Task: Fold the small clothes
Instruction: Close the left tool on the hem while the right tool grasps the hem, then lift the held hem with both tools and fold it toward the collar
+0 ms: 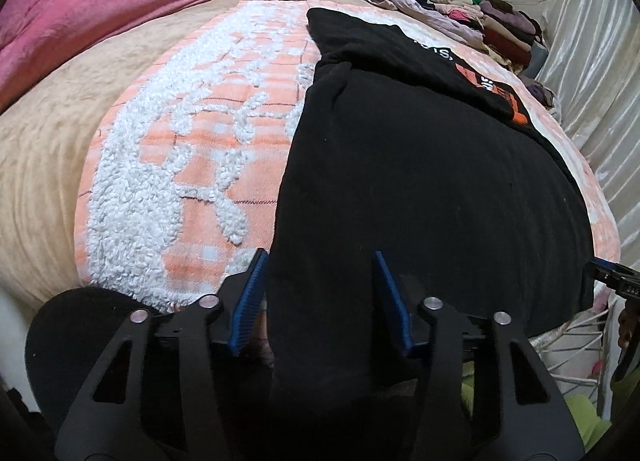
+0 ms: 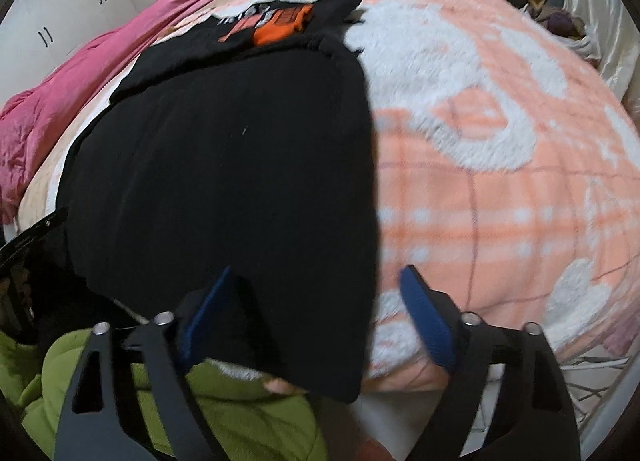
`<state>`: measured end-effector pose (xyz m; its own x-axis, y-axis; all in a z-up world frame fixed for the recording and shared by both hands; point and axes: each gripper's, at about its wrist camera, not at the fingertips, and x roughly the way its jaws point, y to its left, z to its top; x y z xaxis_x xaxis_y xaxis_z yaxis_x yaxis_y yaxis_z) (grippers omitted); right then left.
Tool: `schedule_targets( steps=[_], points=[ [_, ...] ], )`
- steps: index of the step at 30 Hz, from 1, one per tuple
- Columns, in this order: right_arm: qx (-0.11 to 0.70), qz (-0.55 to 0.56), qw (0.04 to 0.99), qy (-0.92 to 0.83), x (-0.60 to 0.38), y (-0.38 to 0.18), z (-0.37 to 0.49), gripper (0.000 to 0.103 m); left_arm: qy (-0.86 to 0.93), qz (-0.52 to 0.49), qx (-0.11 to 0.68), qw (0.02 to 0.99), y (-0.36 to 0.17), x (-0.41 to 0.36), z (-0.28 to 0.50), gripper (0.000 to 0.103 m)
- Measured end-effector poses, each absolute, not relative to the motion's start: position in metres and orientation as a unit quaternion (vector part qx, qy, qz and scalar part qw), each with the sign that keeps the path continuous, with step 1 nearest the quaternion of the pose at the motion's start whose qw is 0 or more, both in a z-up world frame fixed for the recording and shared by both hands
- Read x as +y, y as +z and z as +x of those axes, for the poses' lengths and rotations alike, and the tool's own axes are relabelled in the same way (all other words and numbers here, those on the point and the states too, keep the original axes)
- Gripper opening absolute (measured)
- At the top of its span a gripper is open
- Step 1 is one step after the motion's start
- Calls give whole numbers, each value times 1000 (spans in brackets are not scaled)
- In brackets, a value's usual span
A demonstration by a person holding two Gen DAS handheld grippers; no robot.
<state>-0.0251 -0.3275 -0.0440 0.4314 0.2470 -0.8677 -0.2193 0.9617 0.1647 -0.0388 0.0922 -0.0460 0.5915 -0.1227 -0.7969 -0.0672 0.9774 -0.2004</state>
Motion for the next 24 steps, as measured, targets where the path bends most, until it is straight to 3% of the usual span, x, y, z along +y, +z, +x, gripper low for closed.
schedule_targets(
  steps=[1, 3, 4, 5, 6, 8, 13, 21, 23, 24],
  points=[
    [514, 11, 847, 136, -327, -44, -27, 67, -17, -106, 452, 886, -46, 93, -40, 40],
    [512, 17, 847, 139, -328, -43, -29, 41, -18, -106, 452, 886, -47, 94, -42, 36],
    [512, 26, 847, 144, -330, -41, -29, 36, -19, -106, 452, 885, -47, 94, -43, 31],
    [511, 37, 845, 152, -332, -40, -28, 24, -20, -107, 452, 885, -46, 95, -44, 26],
    [511, 49, 843, 160, -335, -38, -28, 21, -20, -108, 451, 886, -45, 96, -45, 23],
    [514, 58, 839, 168, -338, -38, -27, 21, -28, -114, 449, 886, -42, 97, -47, 9],
    [521, 58, 835, 171, -340, -42, -29, 24, -34, -123, 454, 882, -45, 98, -49, 8],
    [517, 64, 832, 189, -342, -45, -32, 28, -38, -128, 460, 878, -48, 98, -50, 13],
    [517, 69, 831, 192, -343, -46, -32, 28, -40, -132, 462, 876, -49, 98, -50, 25],
    [517, 70, 831, 193, -344, -46, -32, 28, -41, -131, 464, 875, -50, 97, -50, 25]
  ],
)
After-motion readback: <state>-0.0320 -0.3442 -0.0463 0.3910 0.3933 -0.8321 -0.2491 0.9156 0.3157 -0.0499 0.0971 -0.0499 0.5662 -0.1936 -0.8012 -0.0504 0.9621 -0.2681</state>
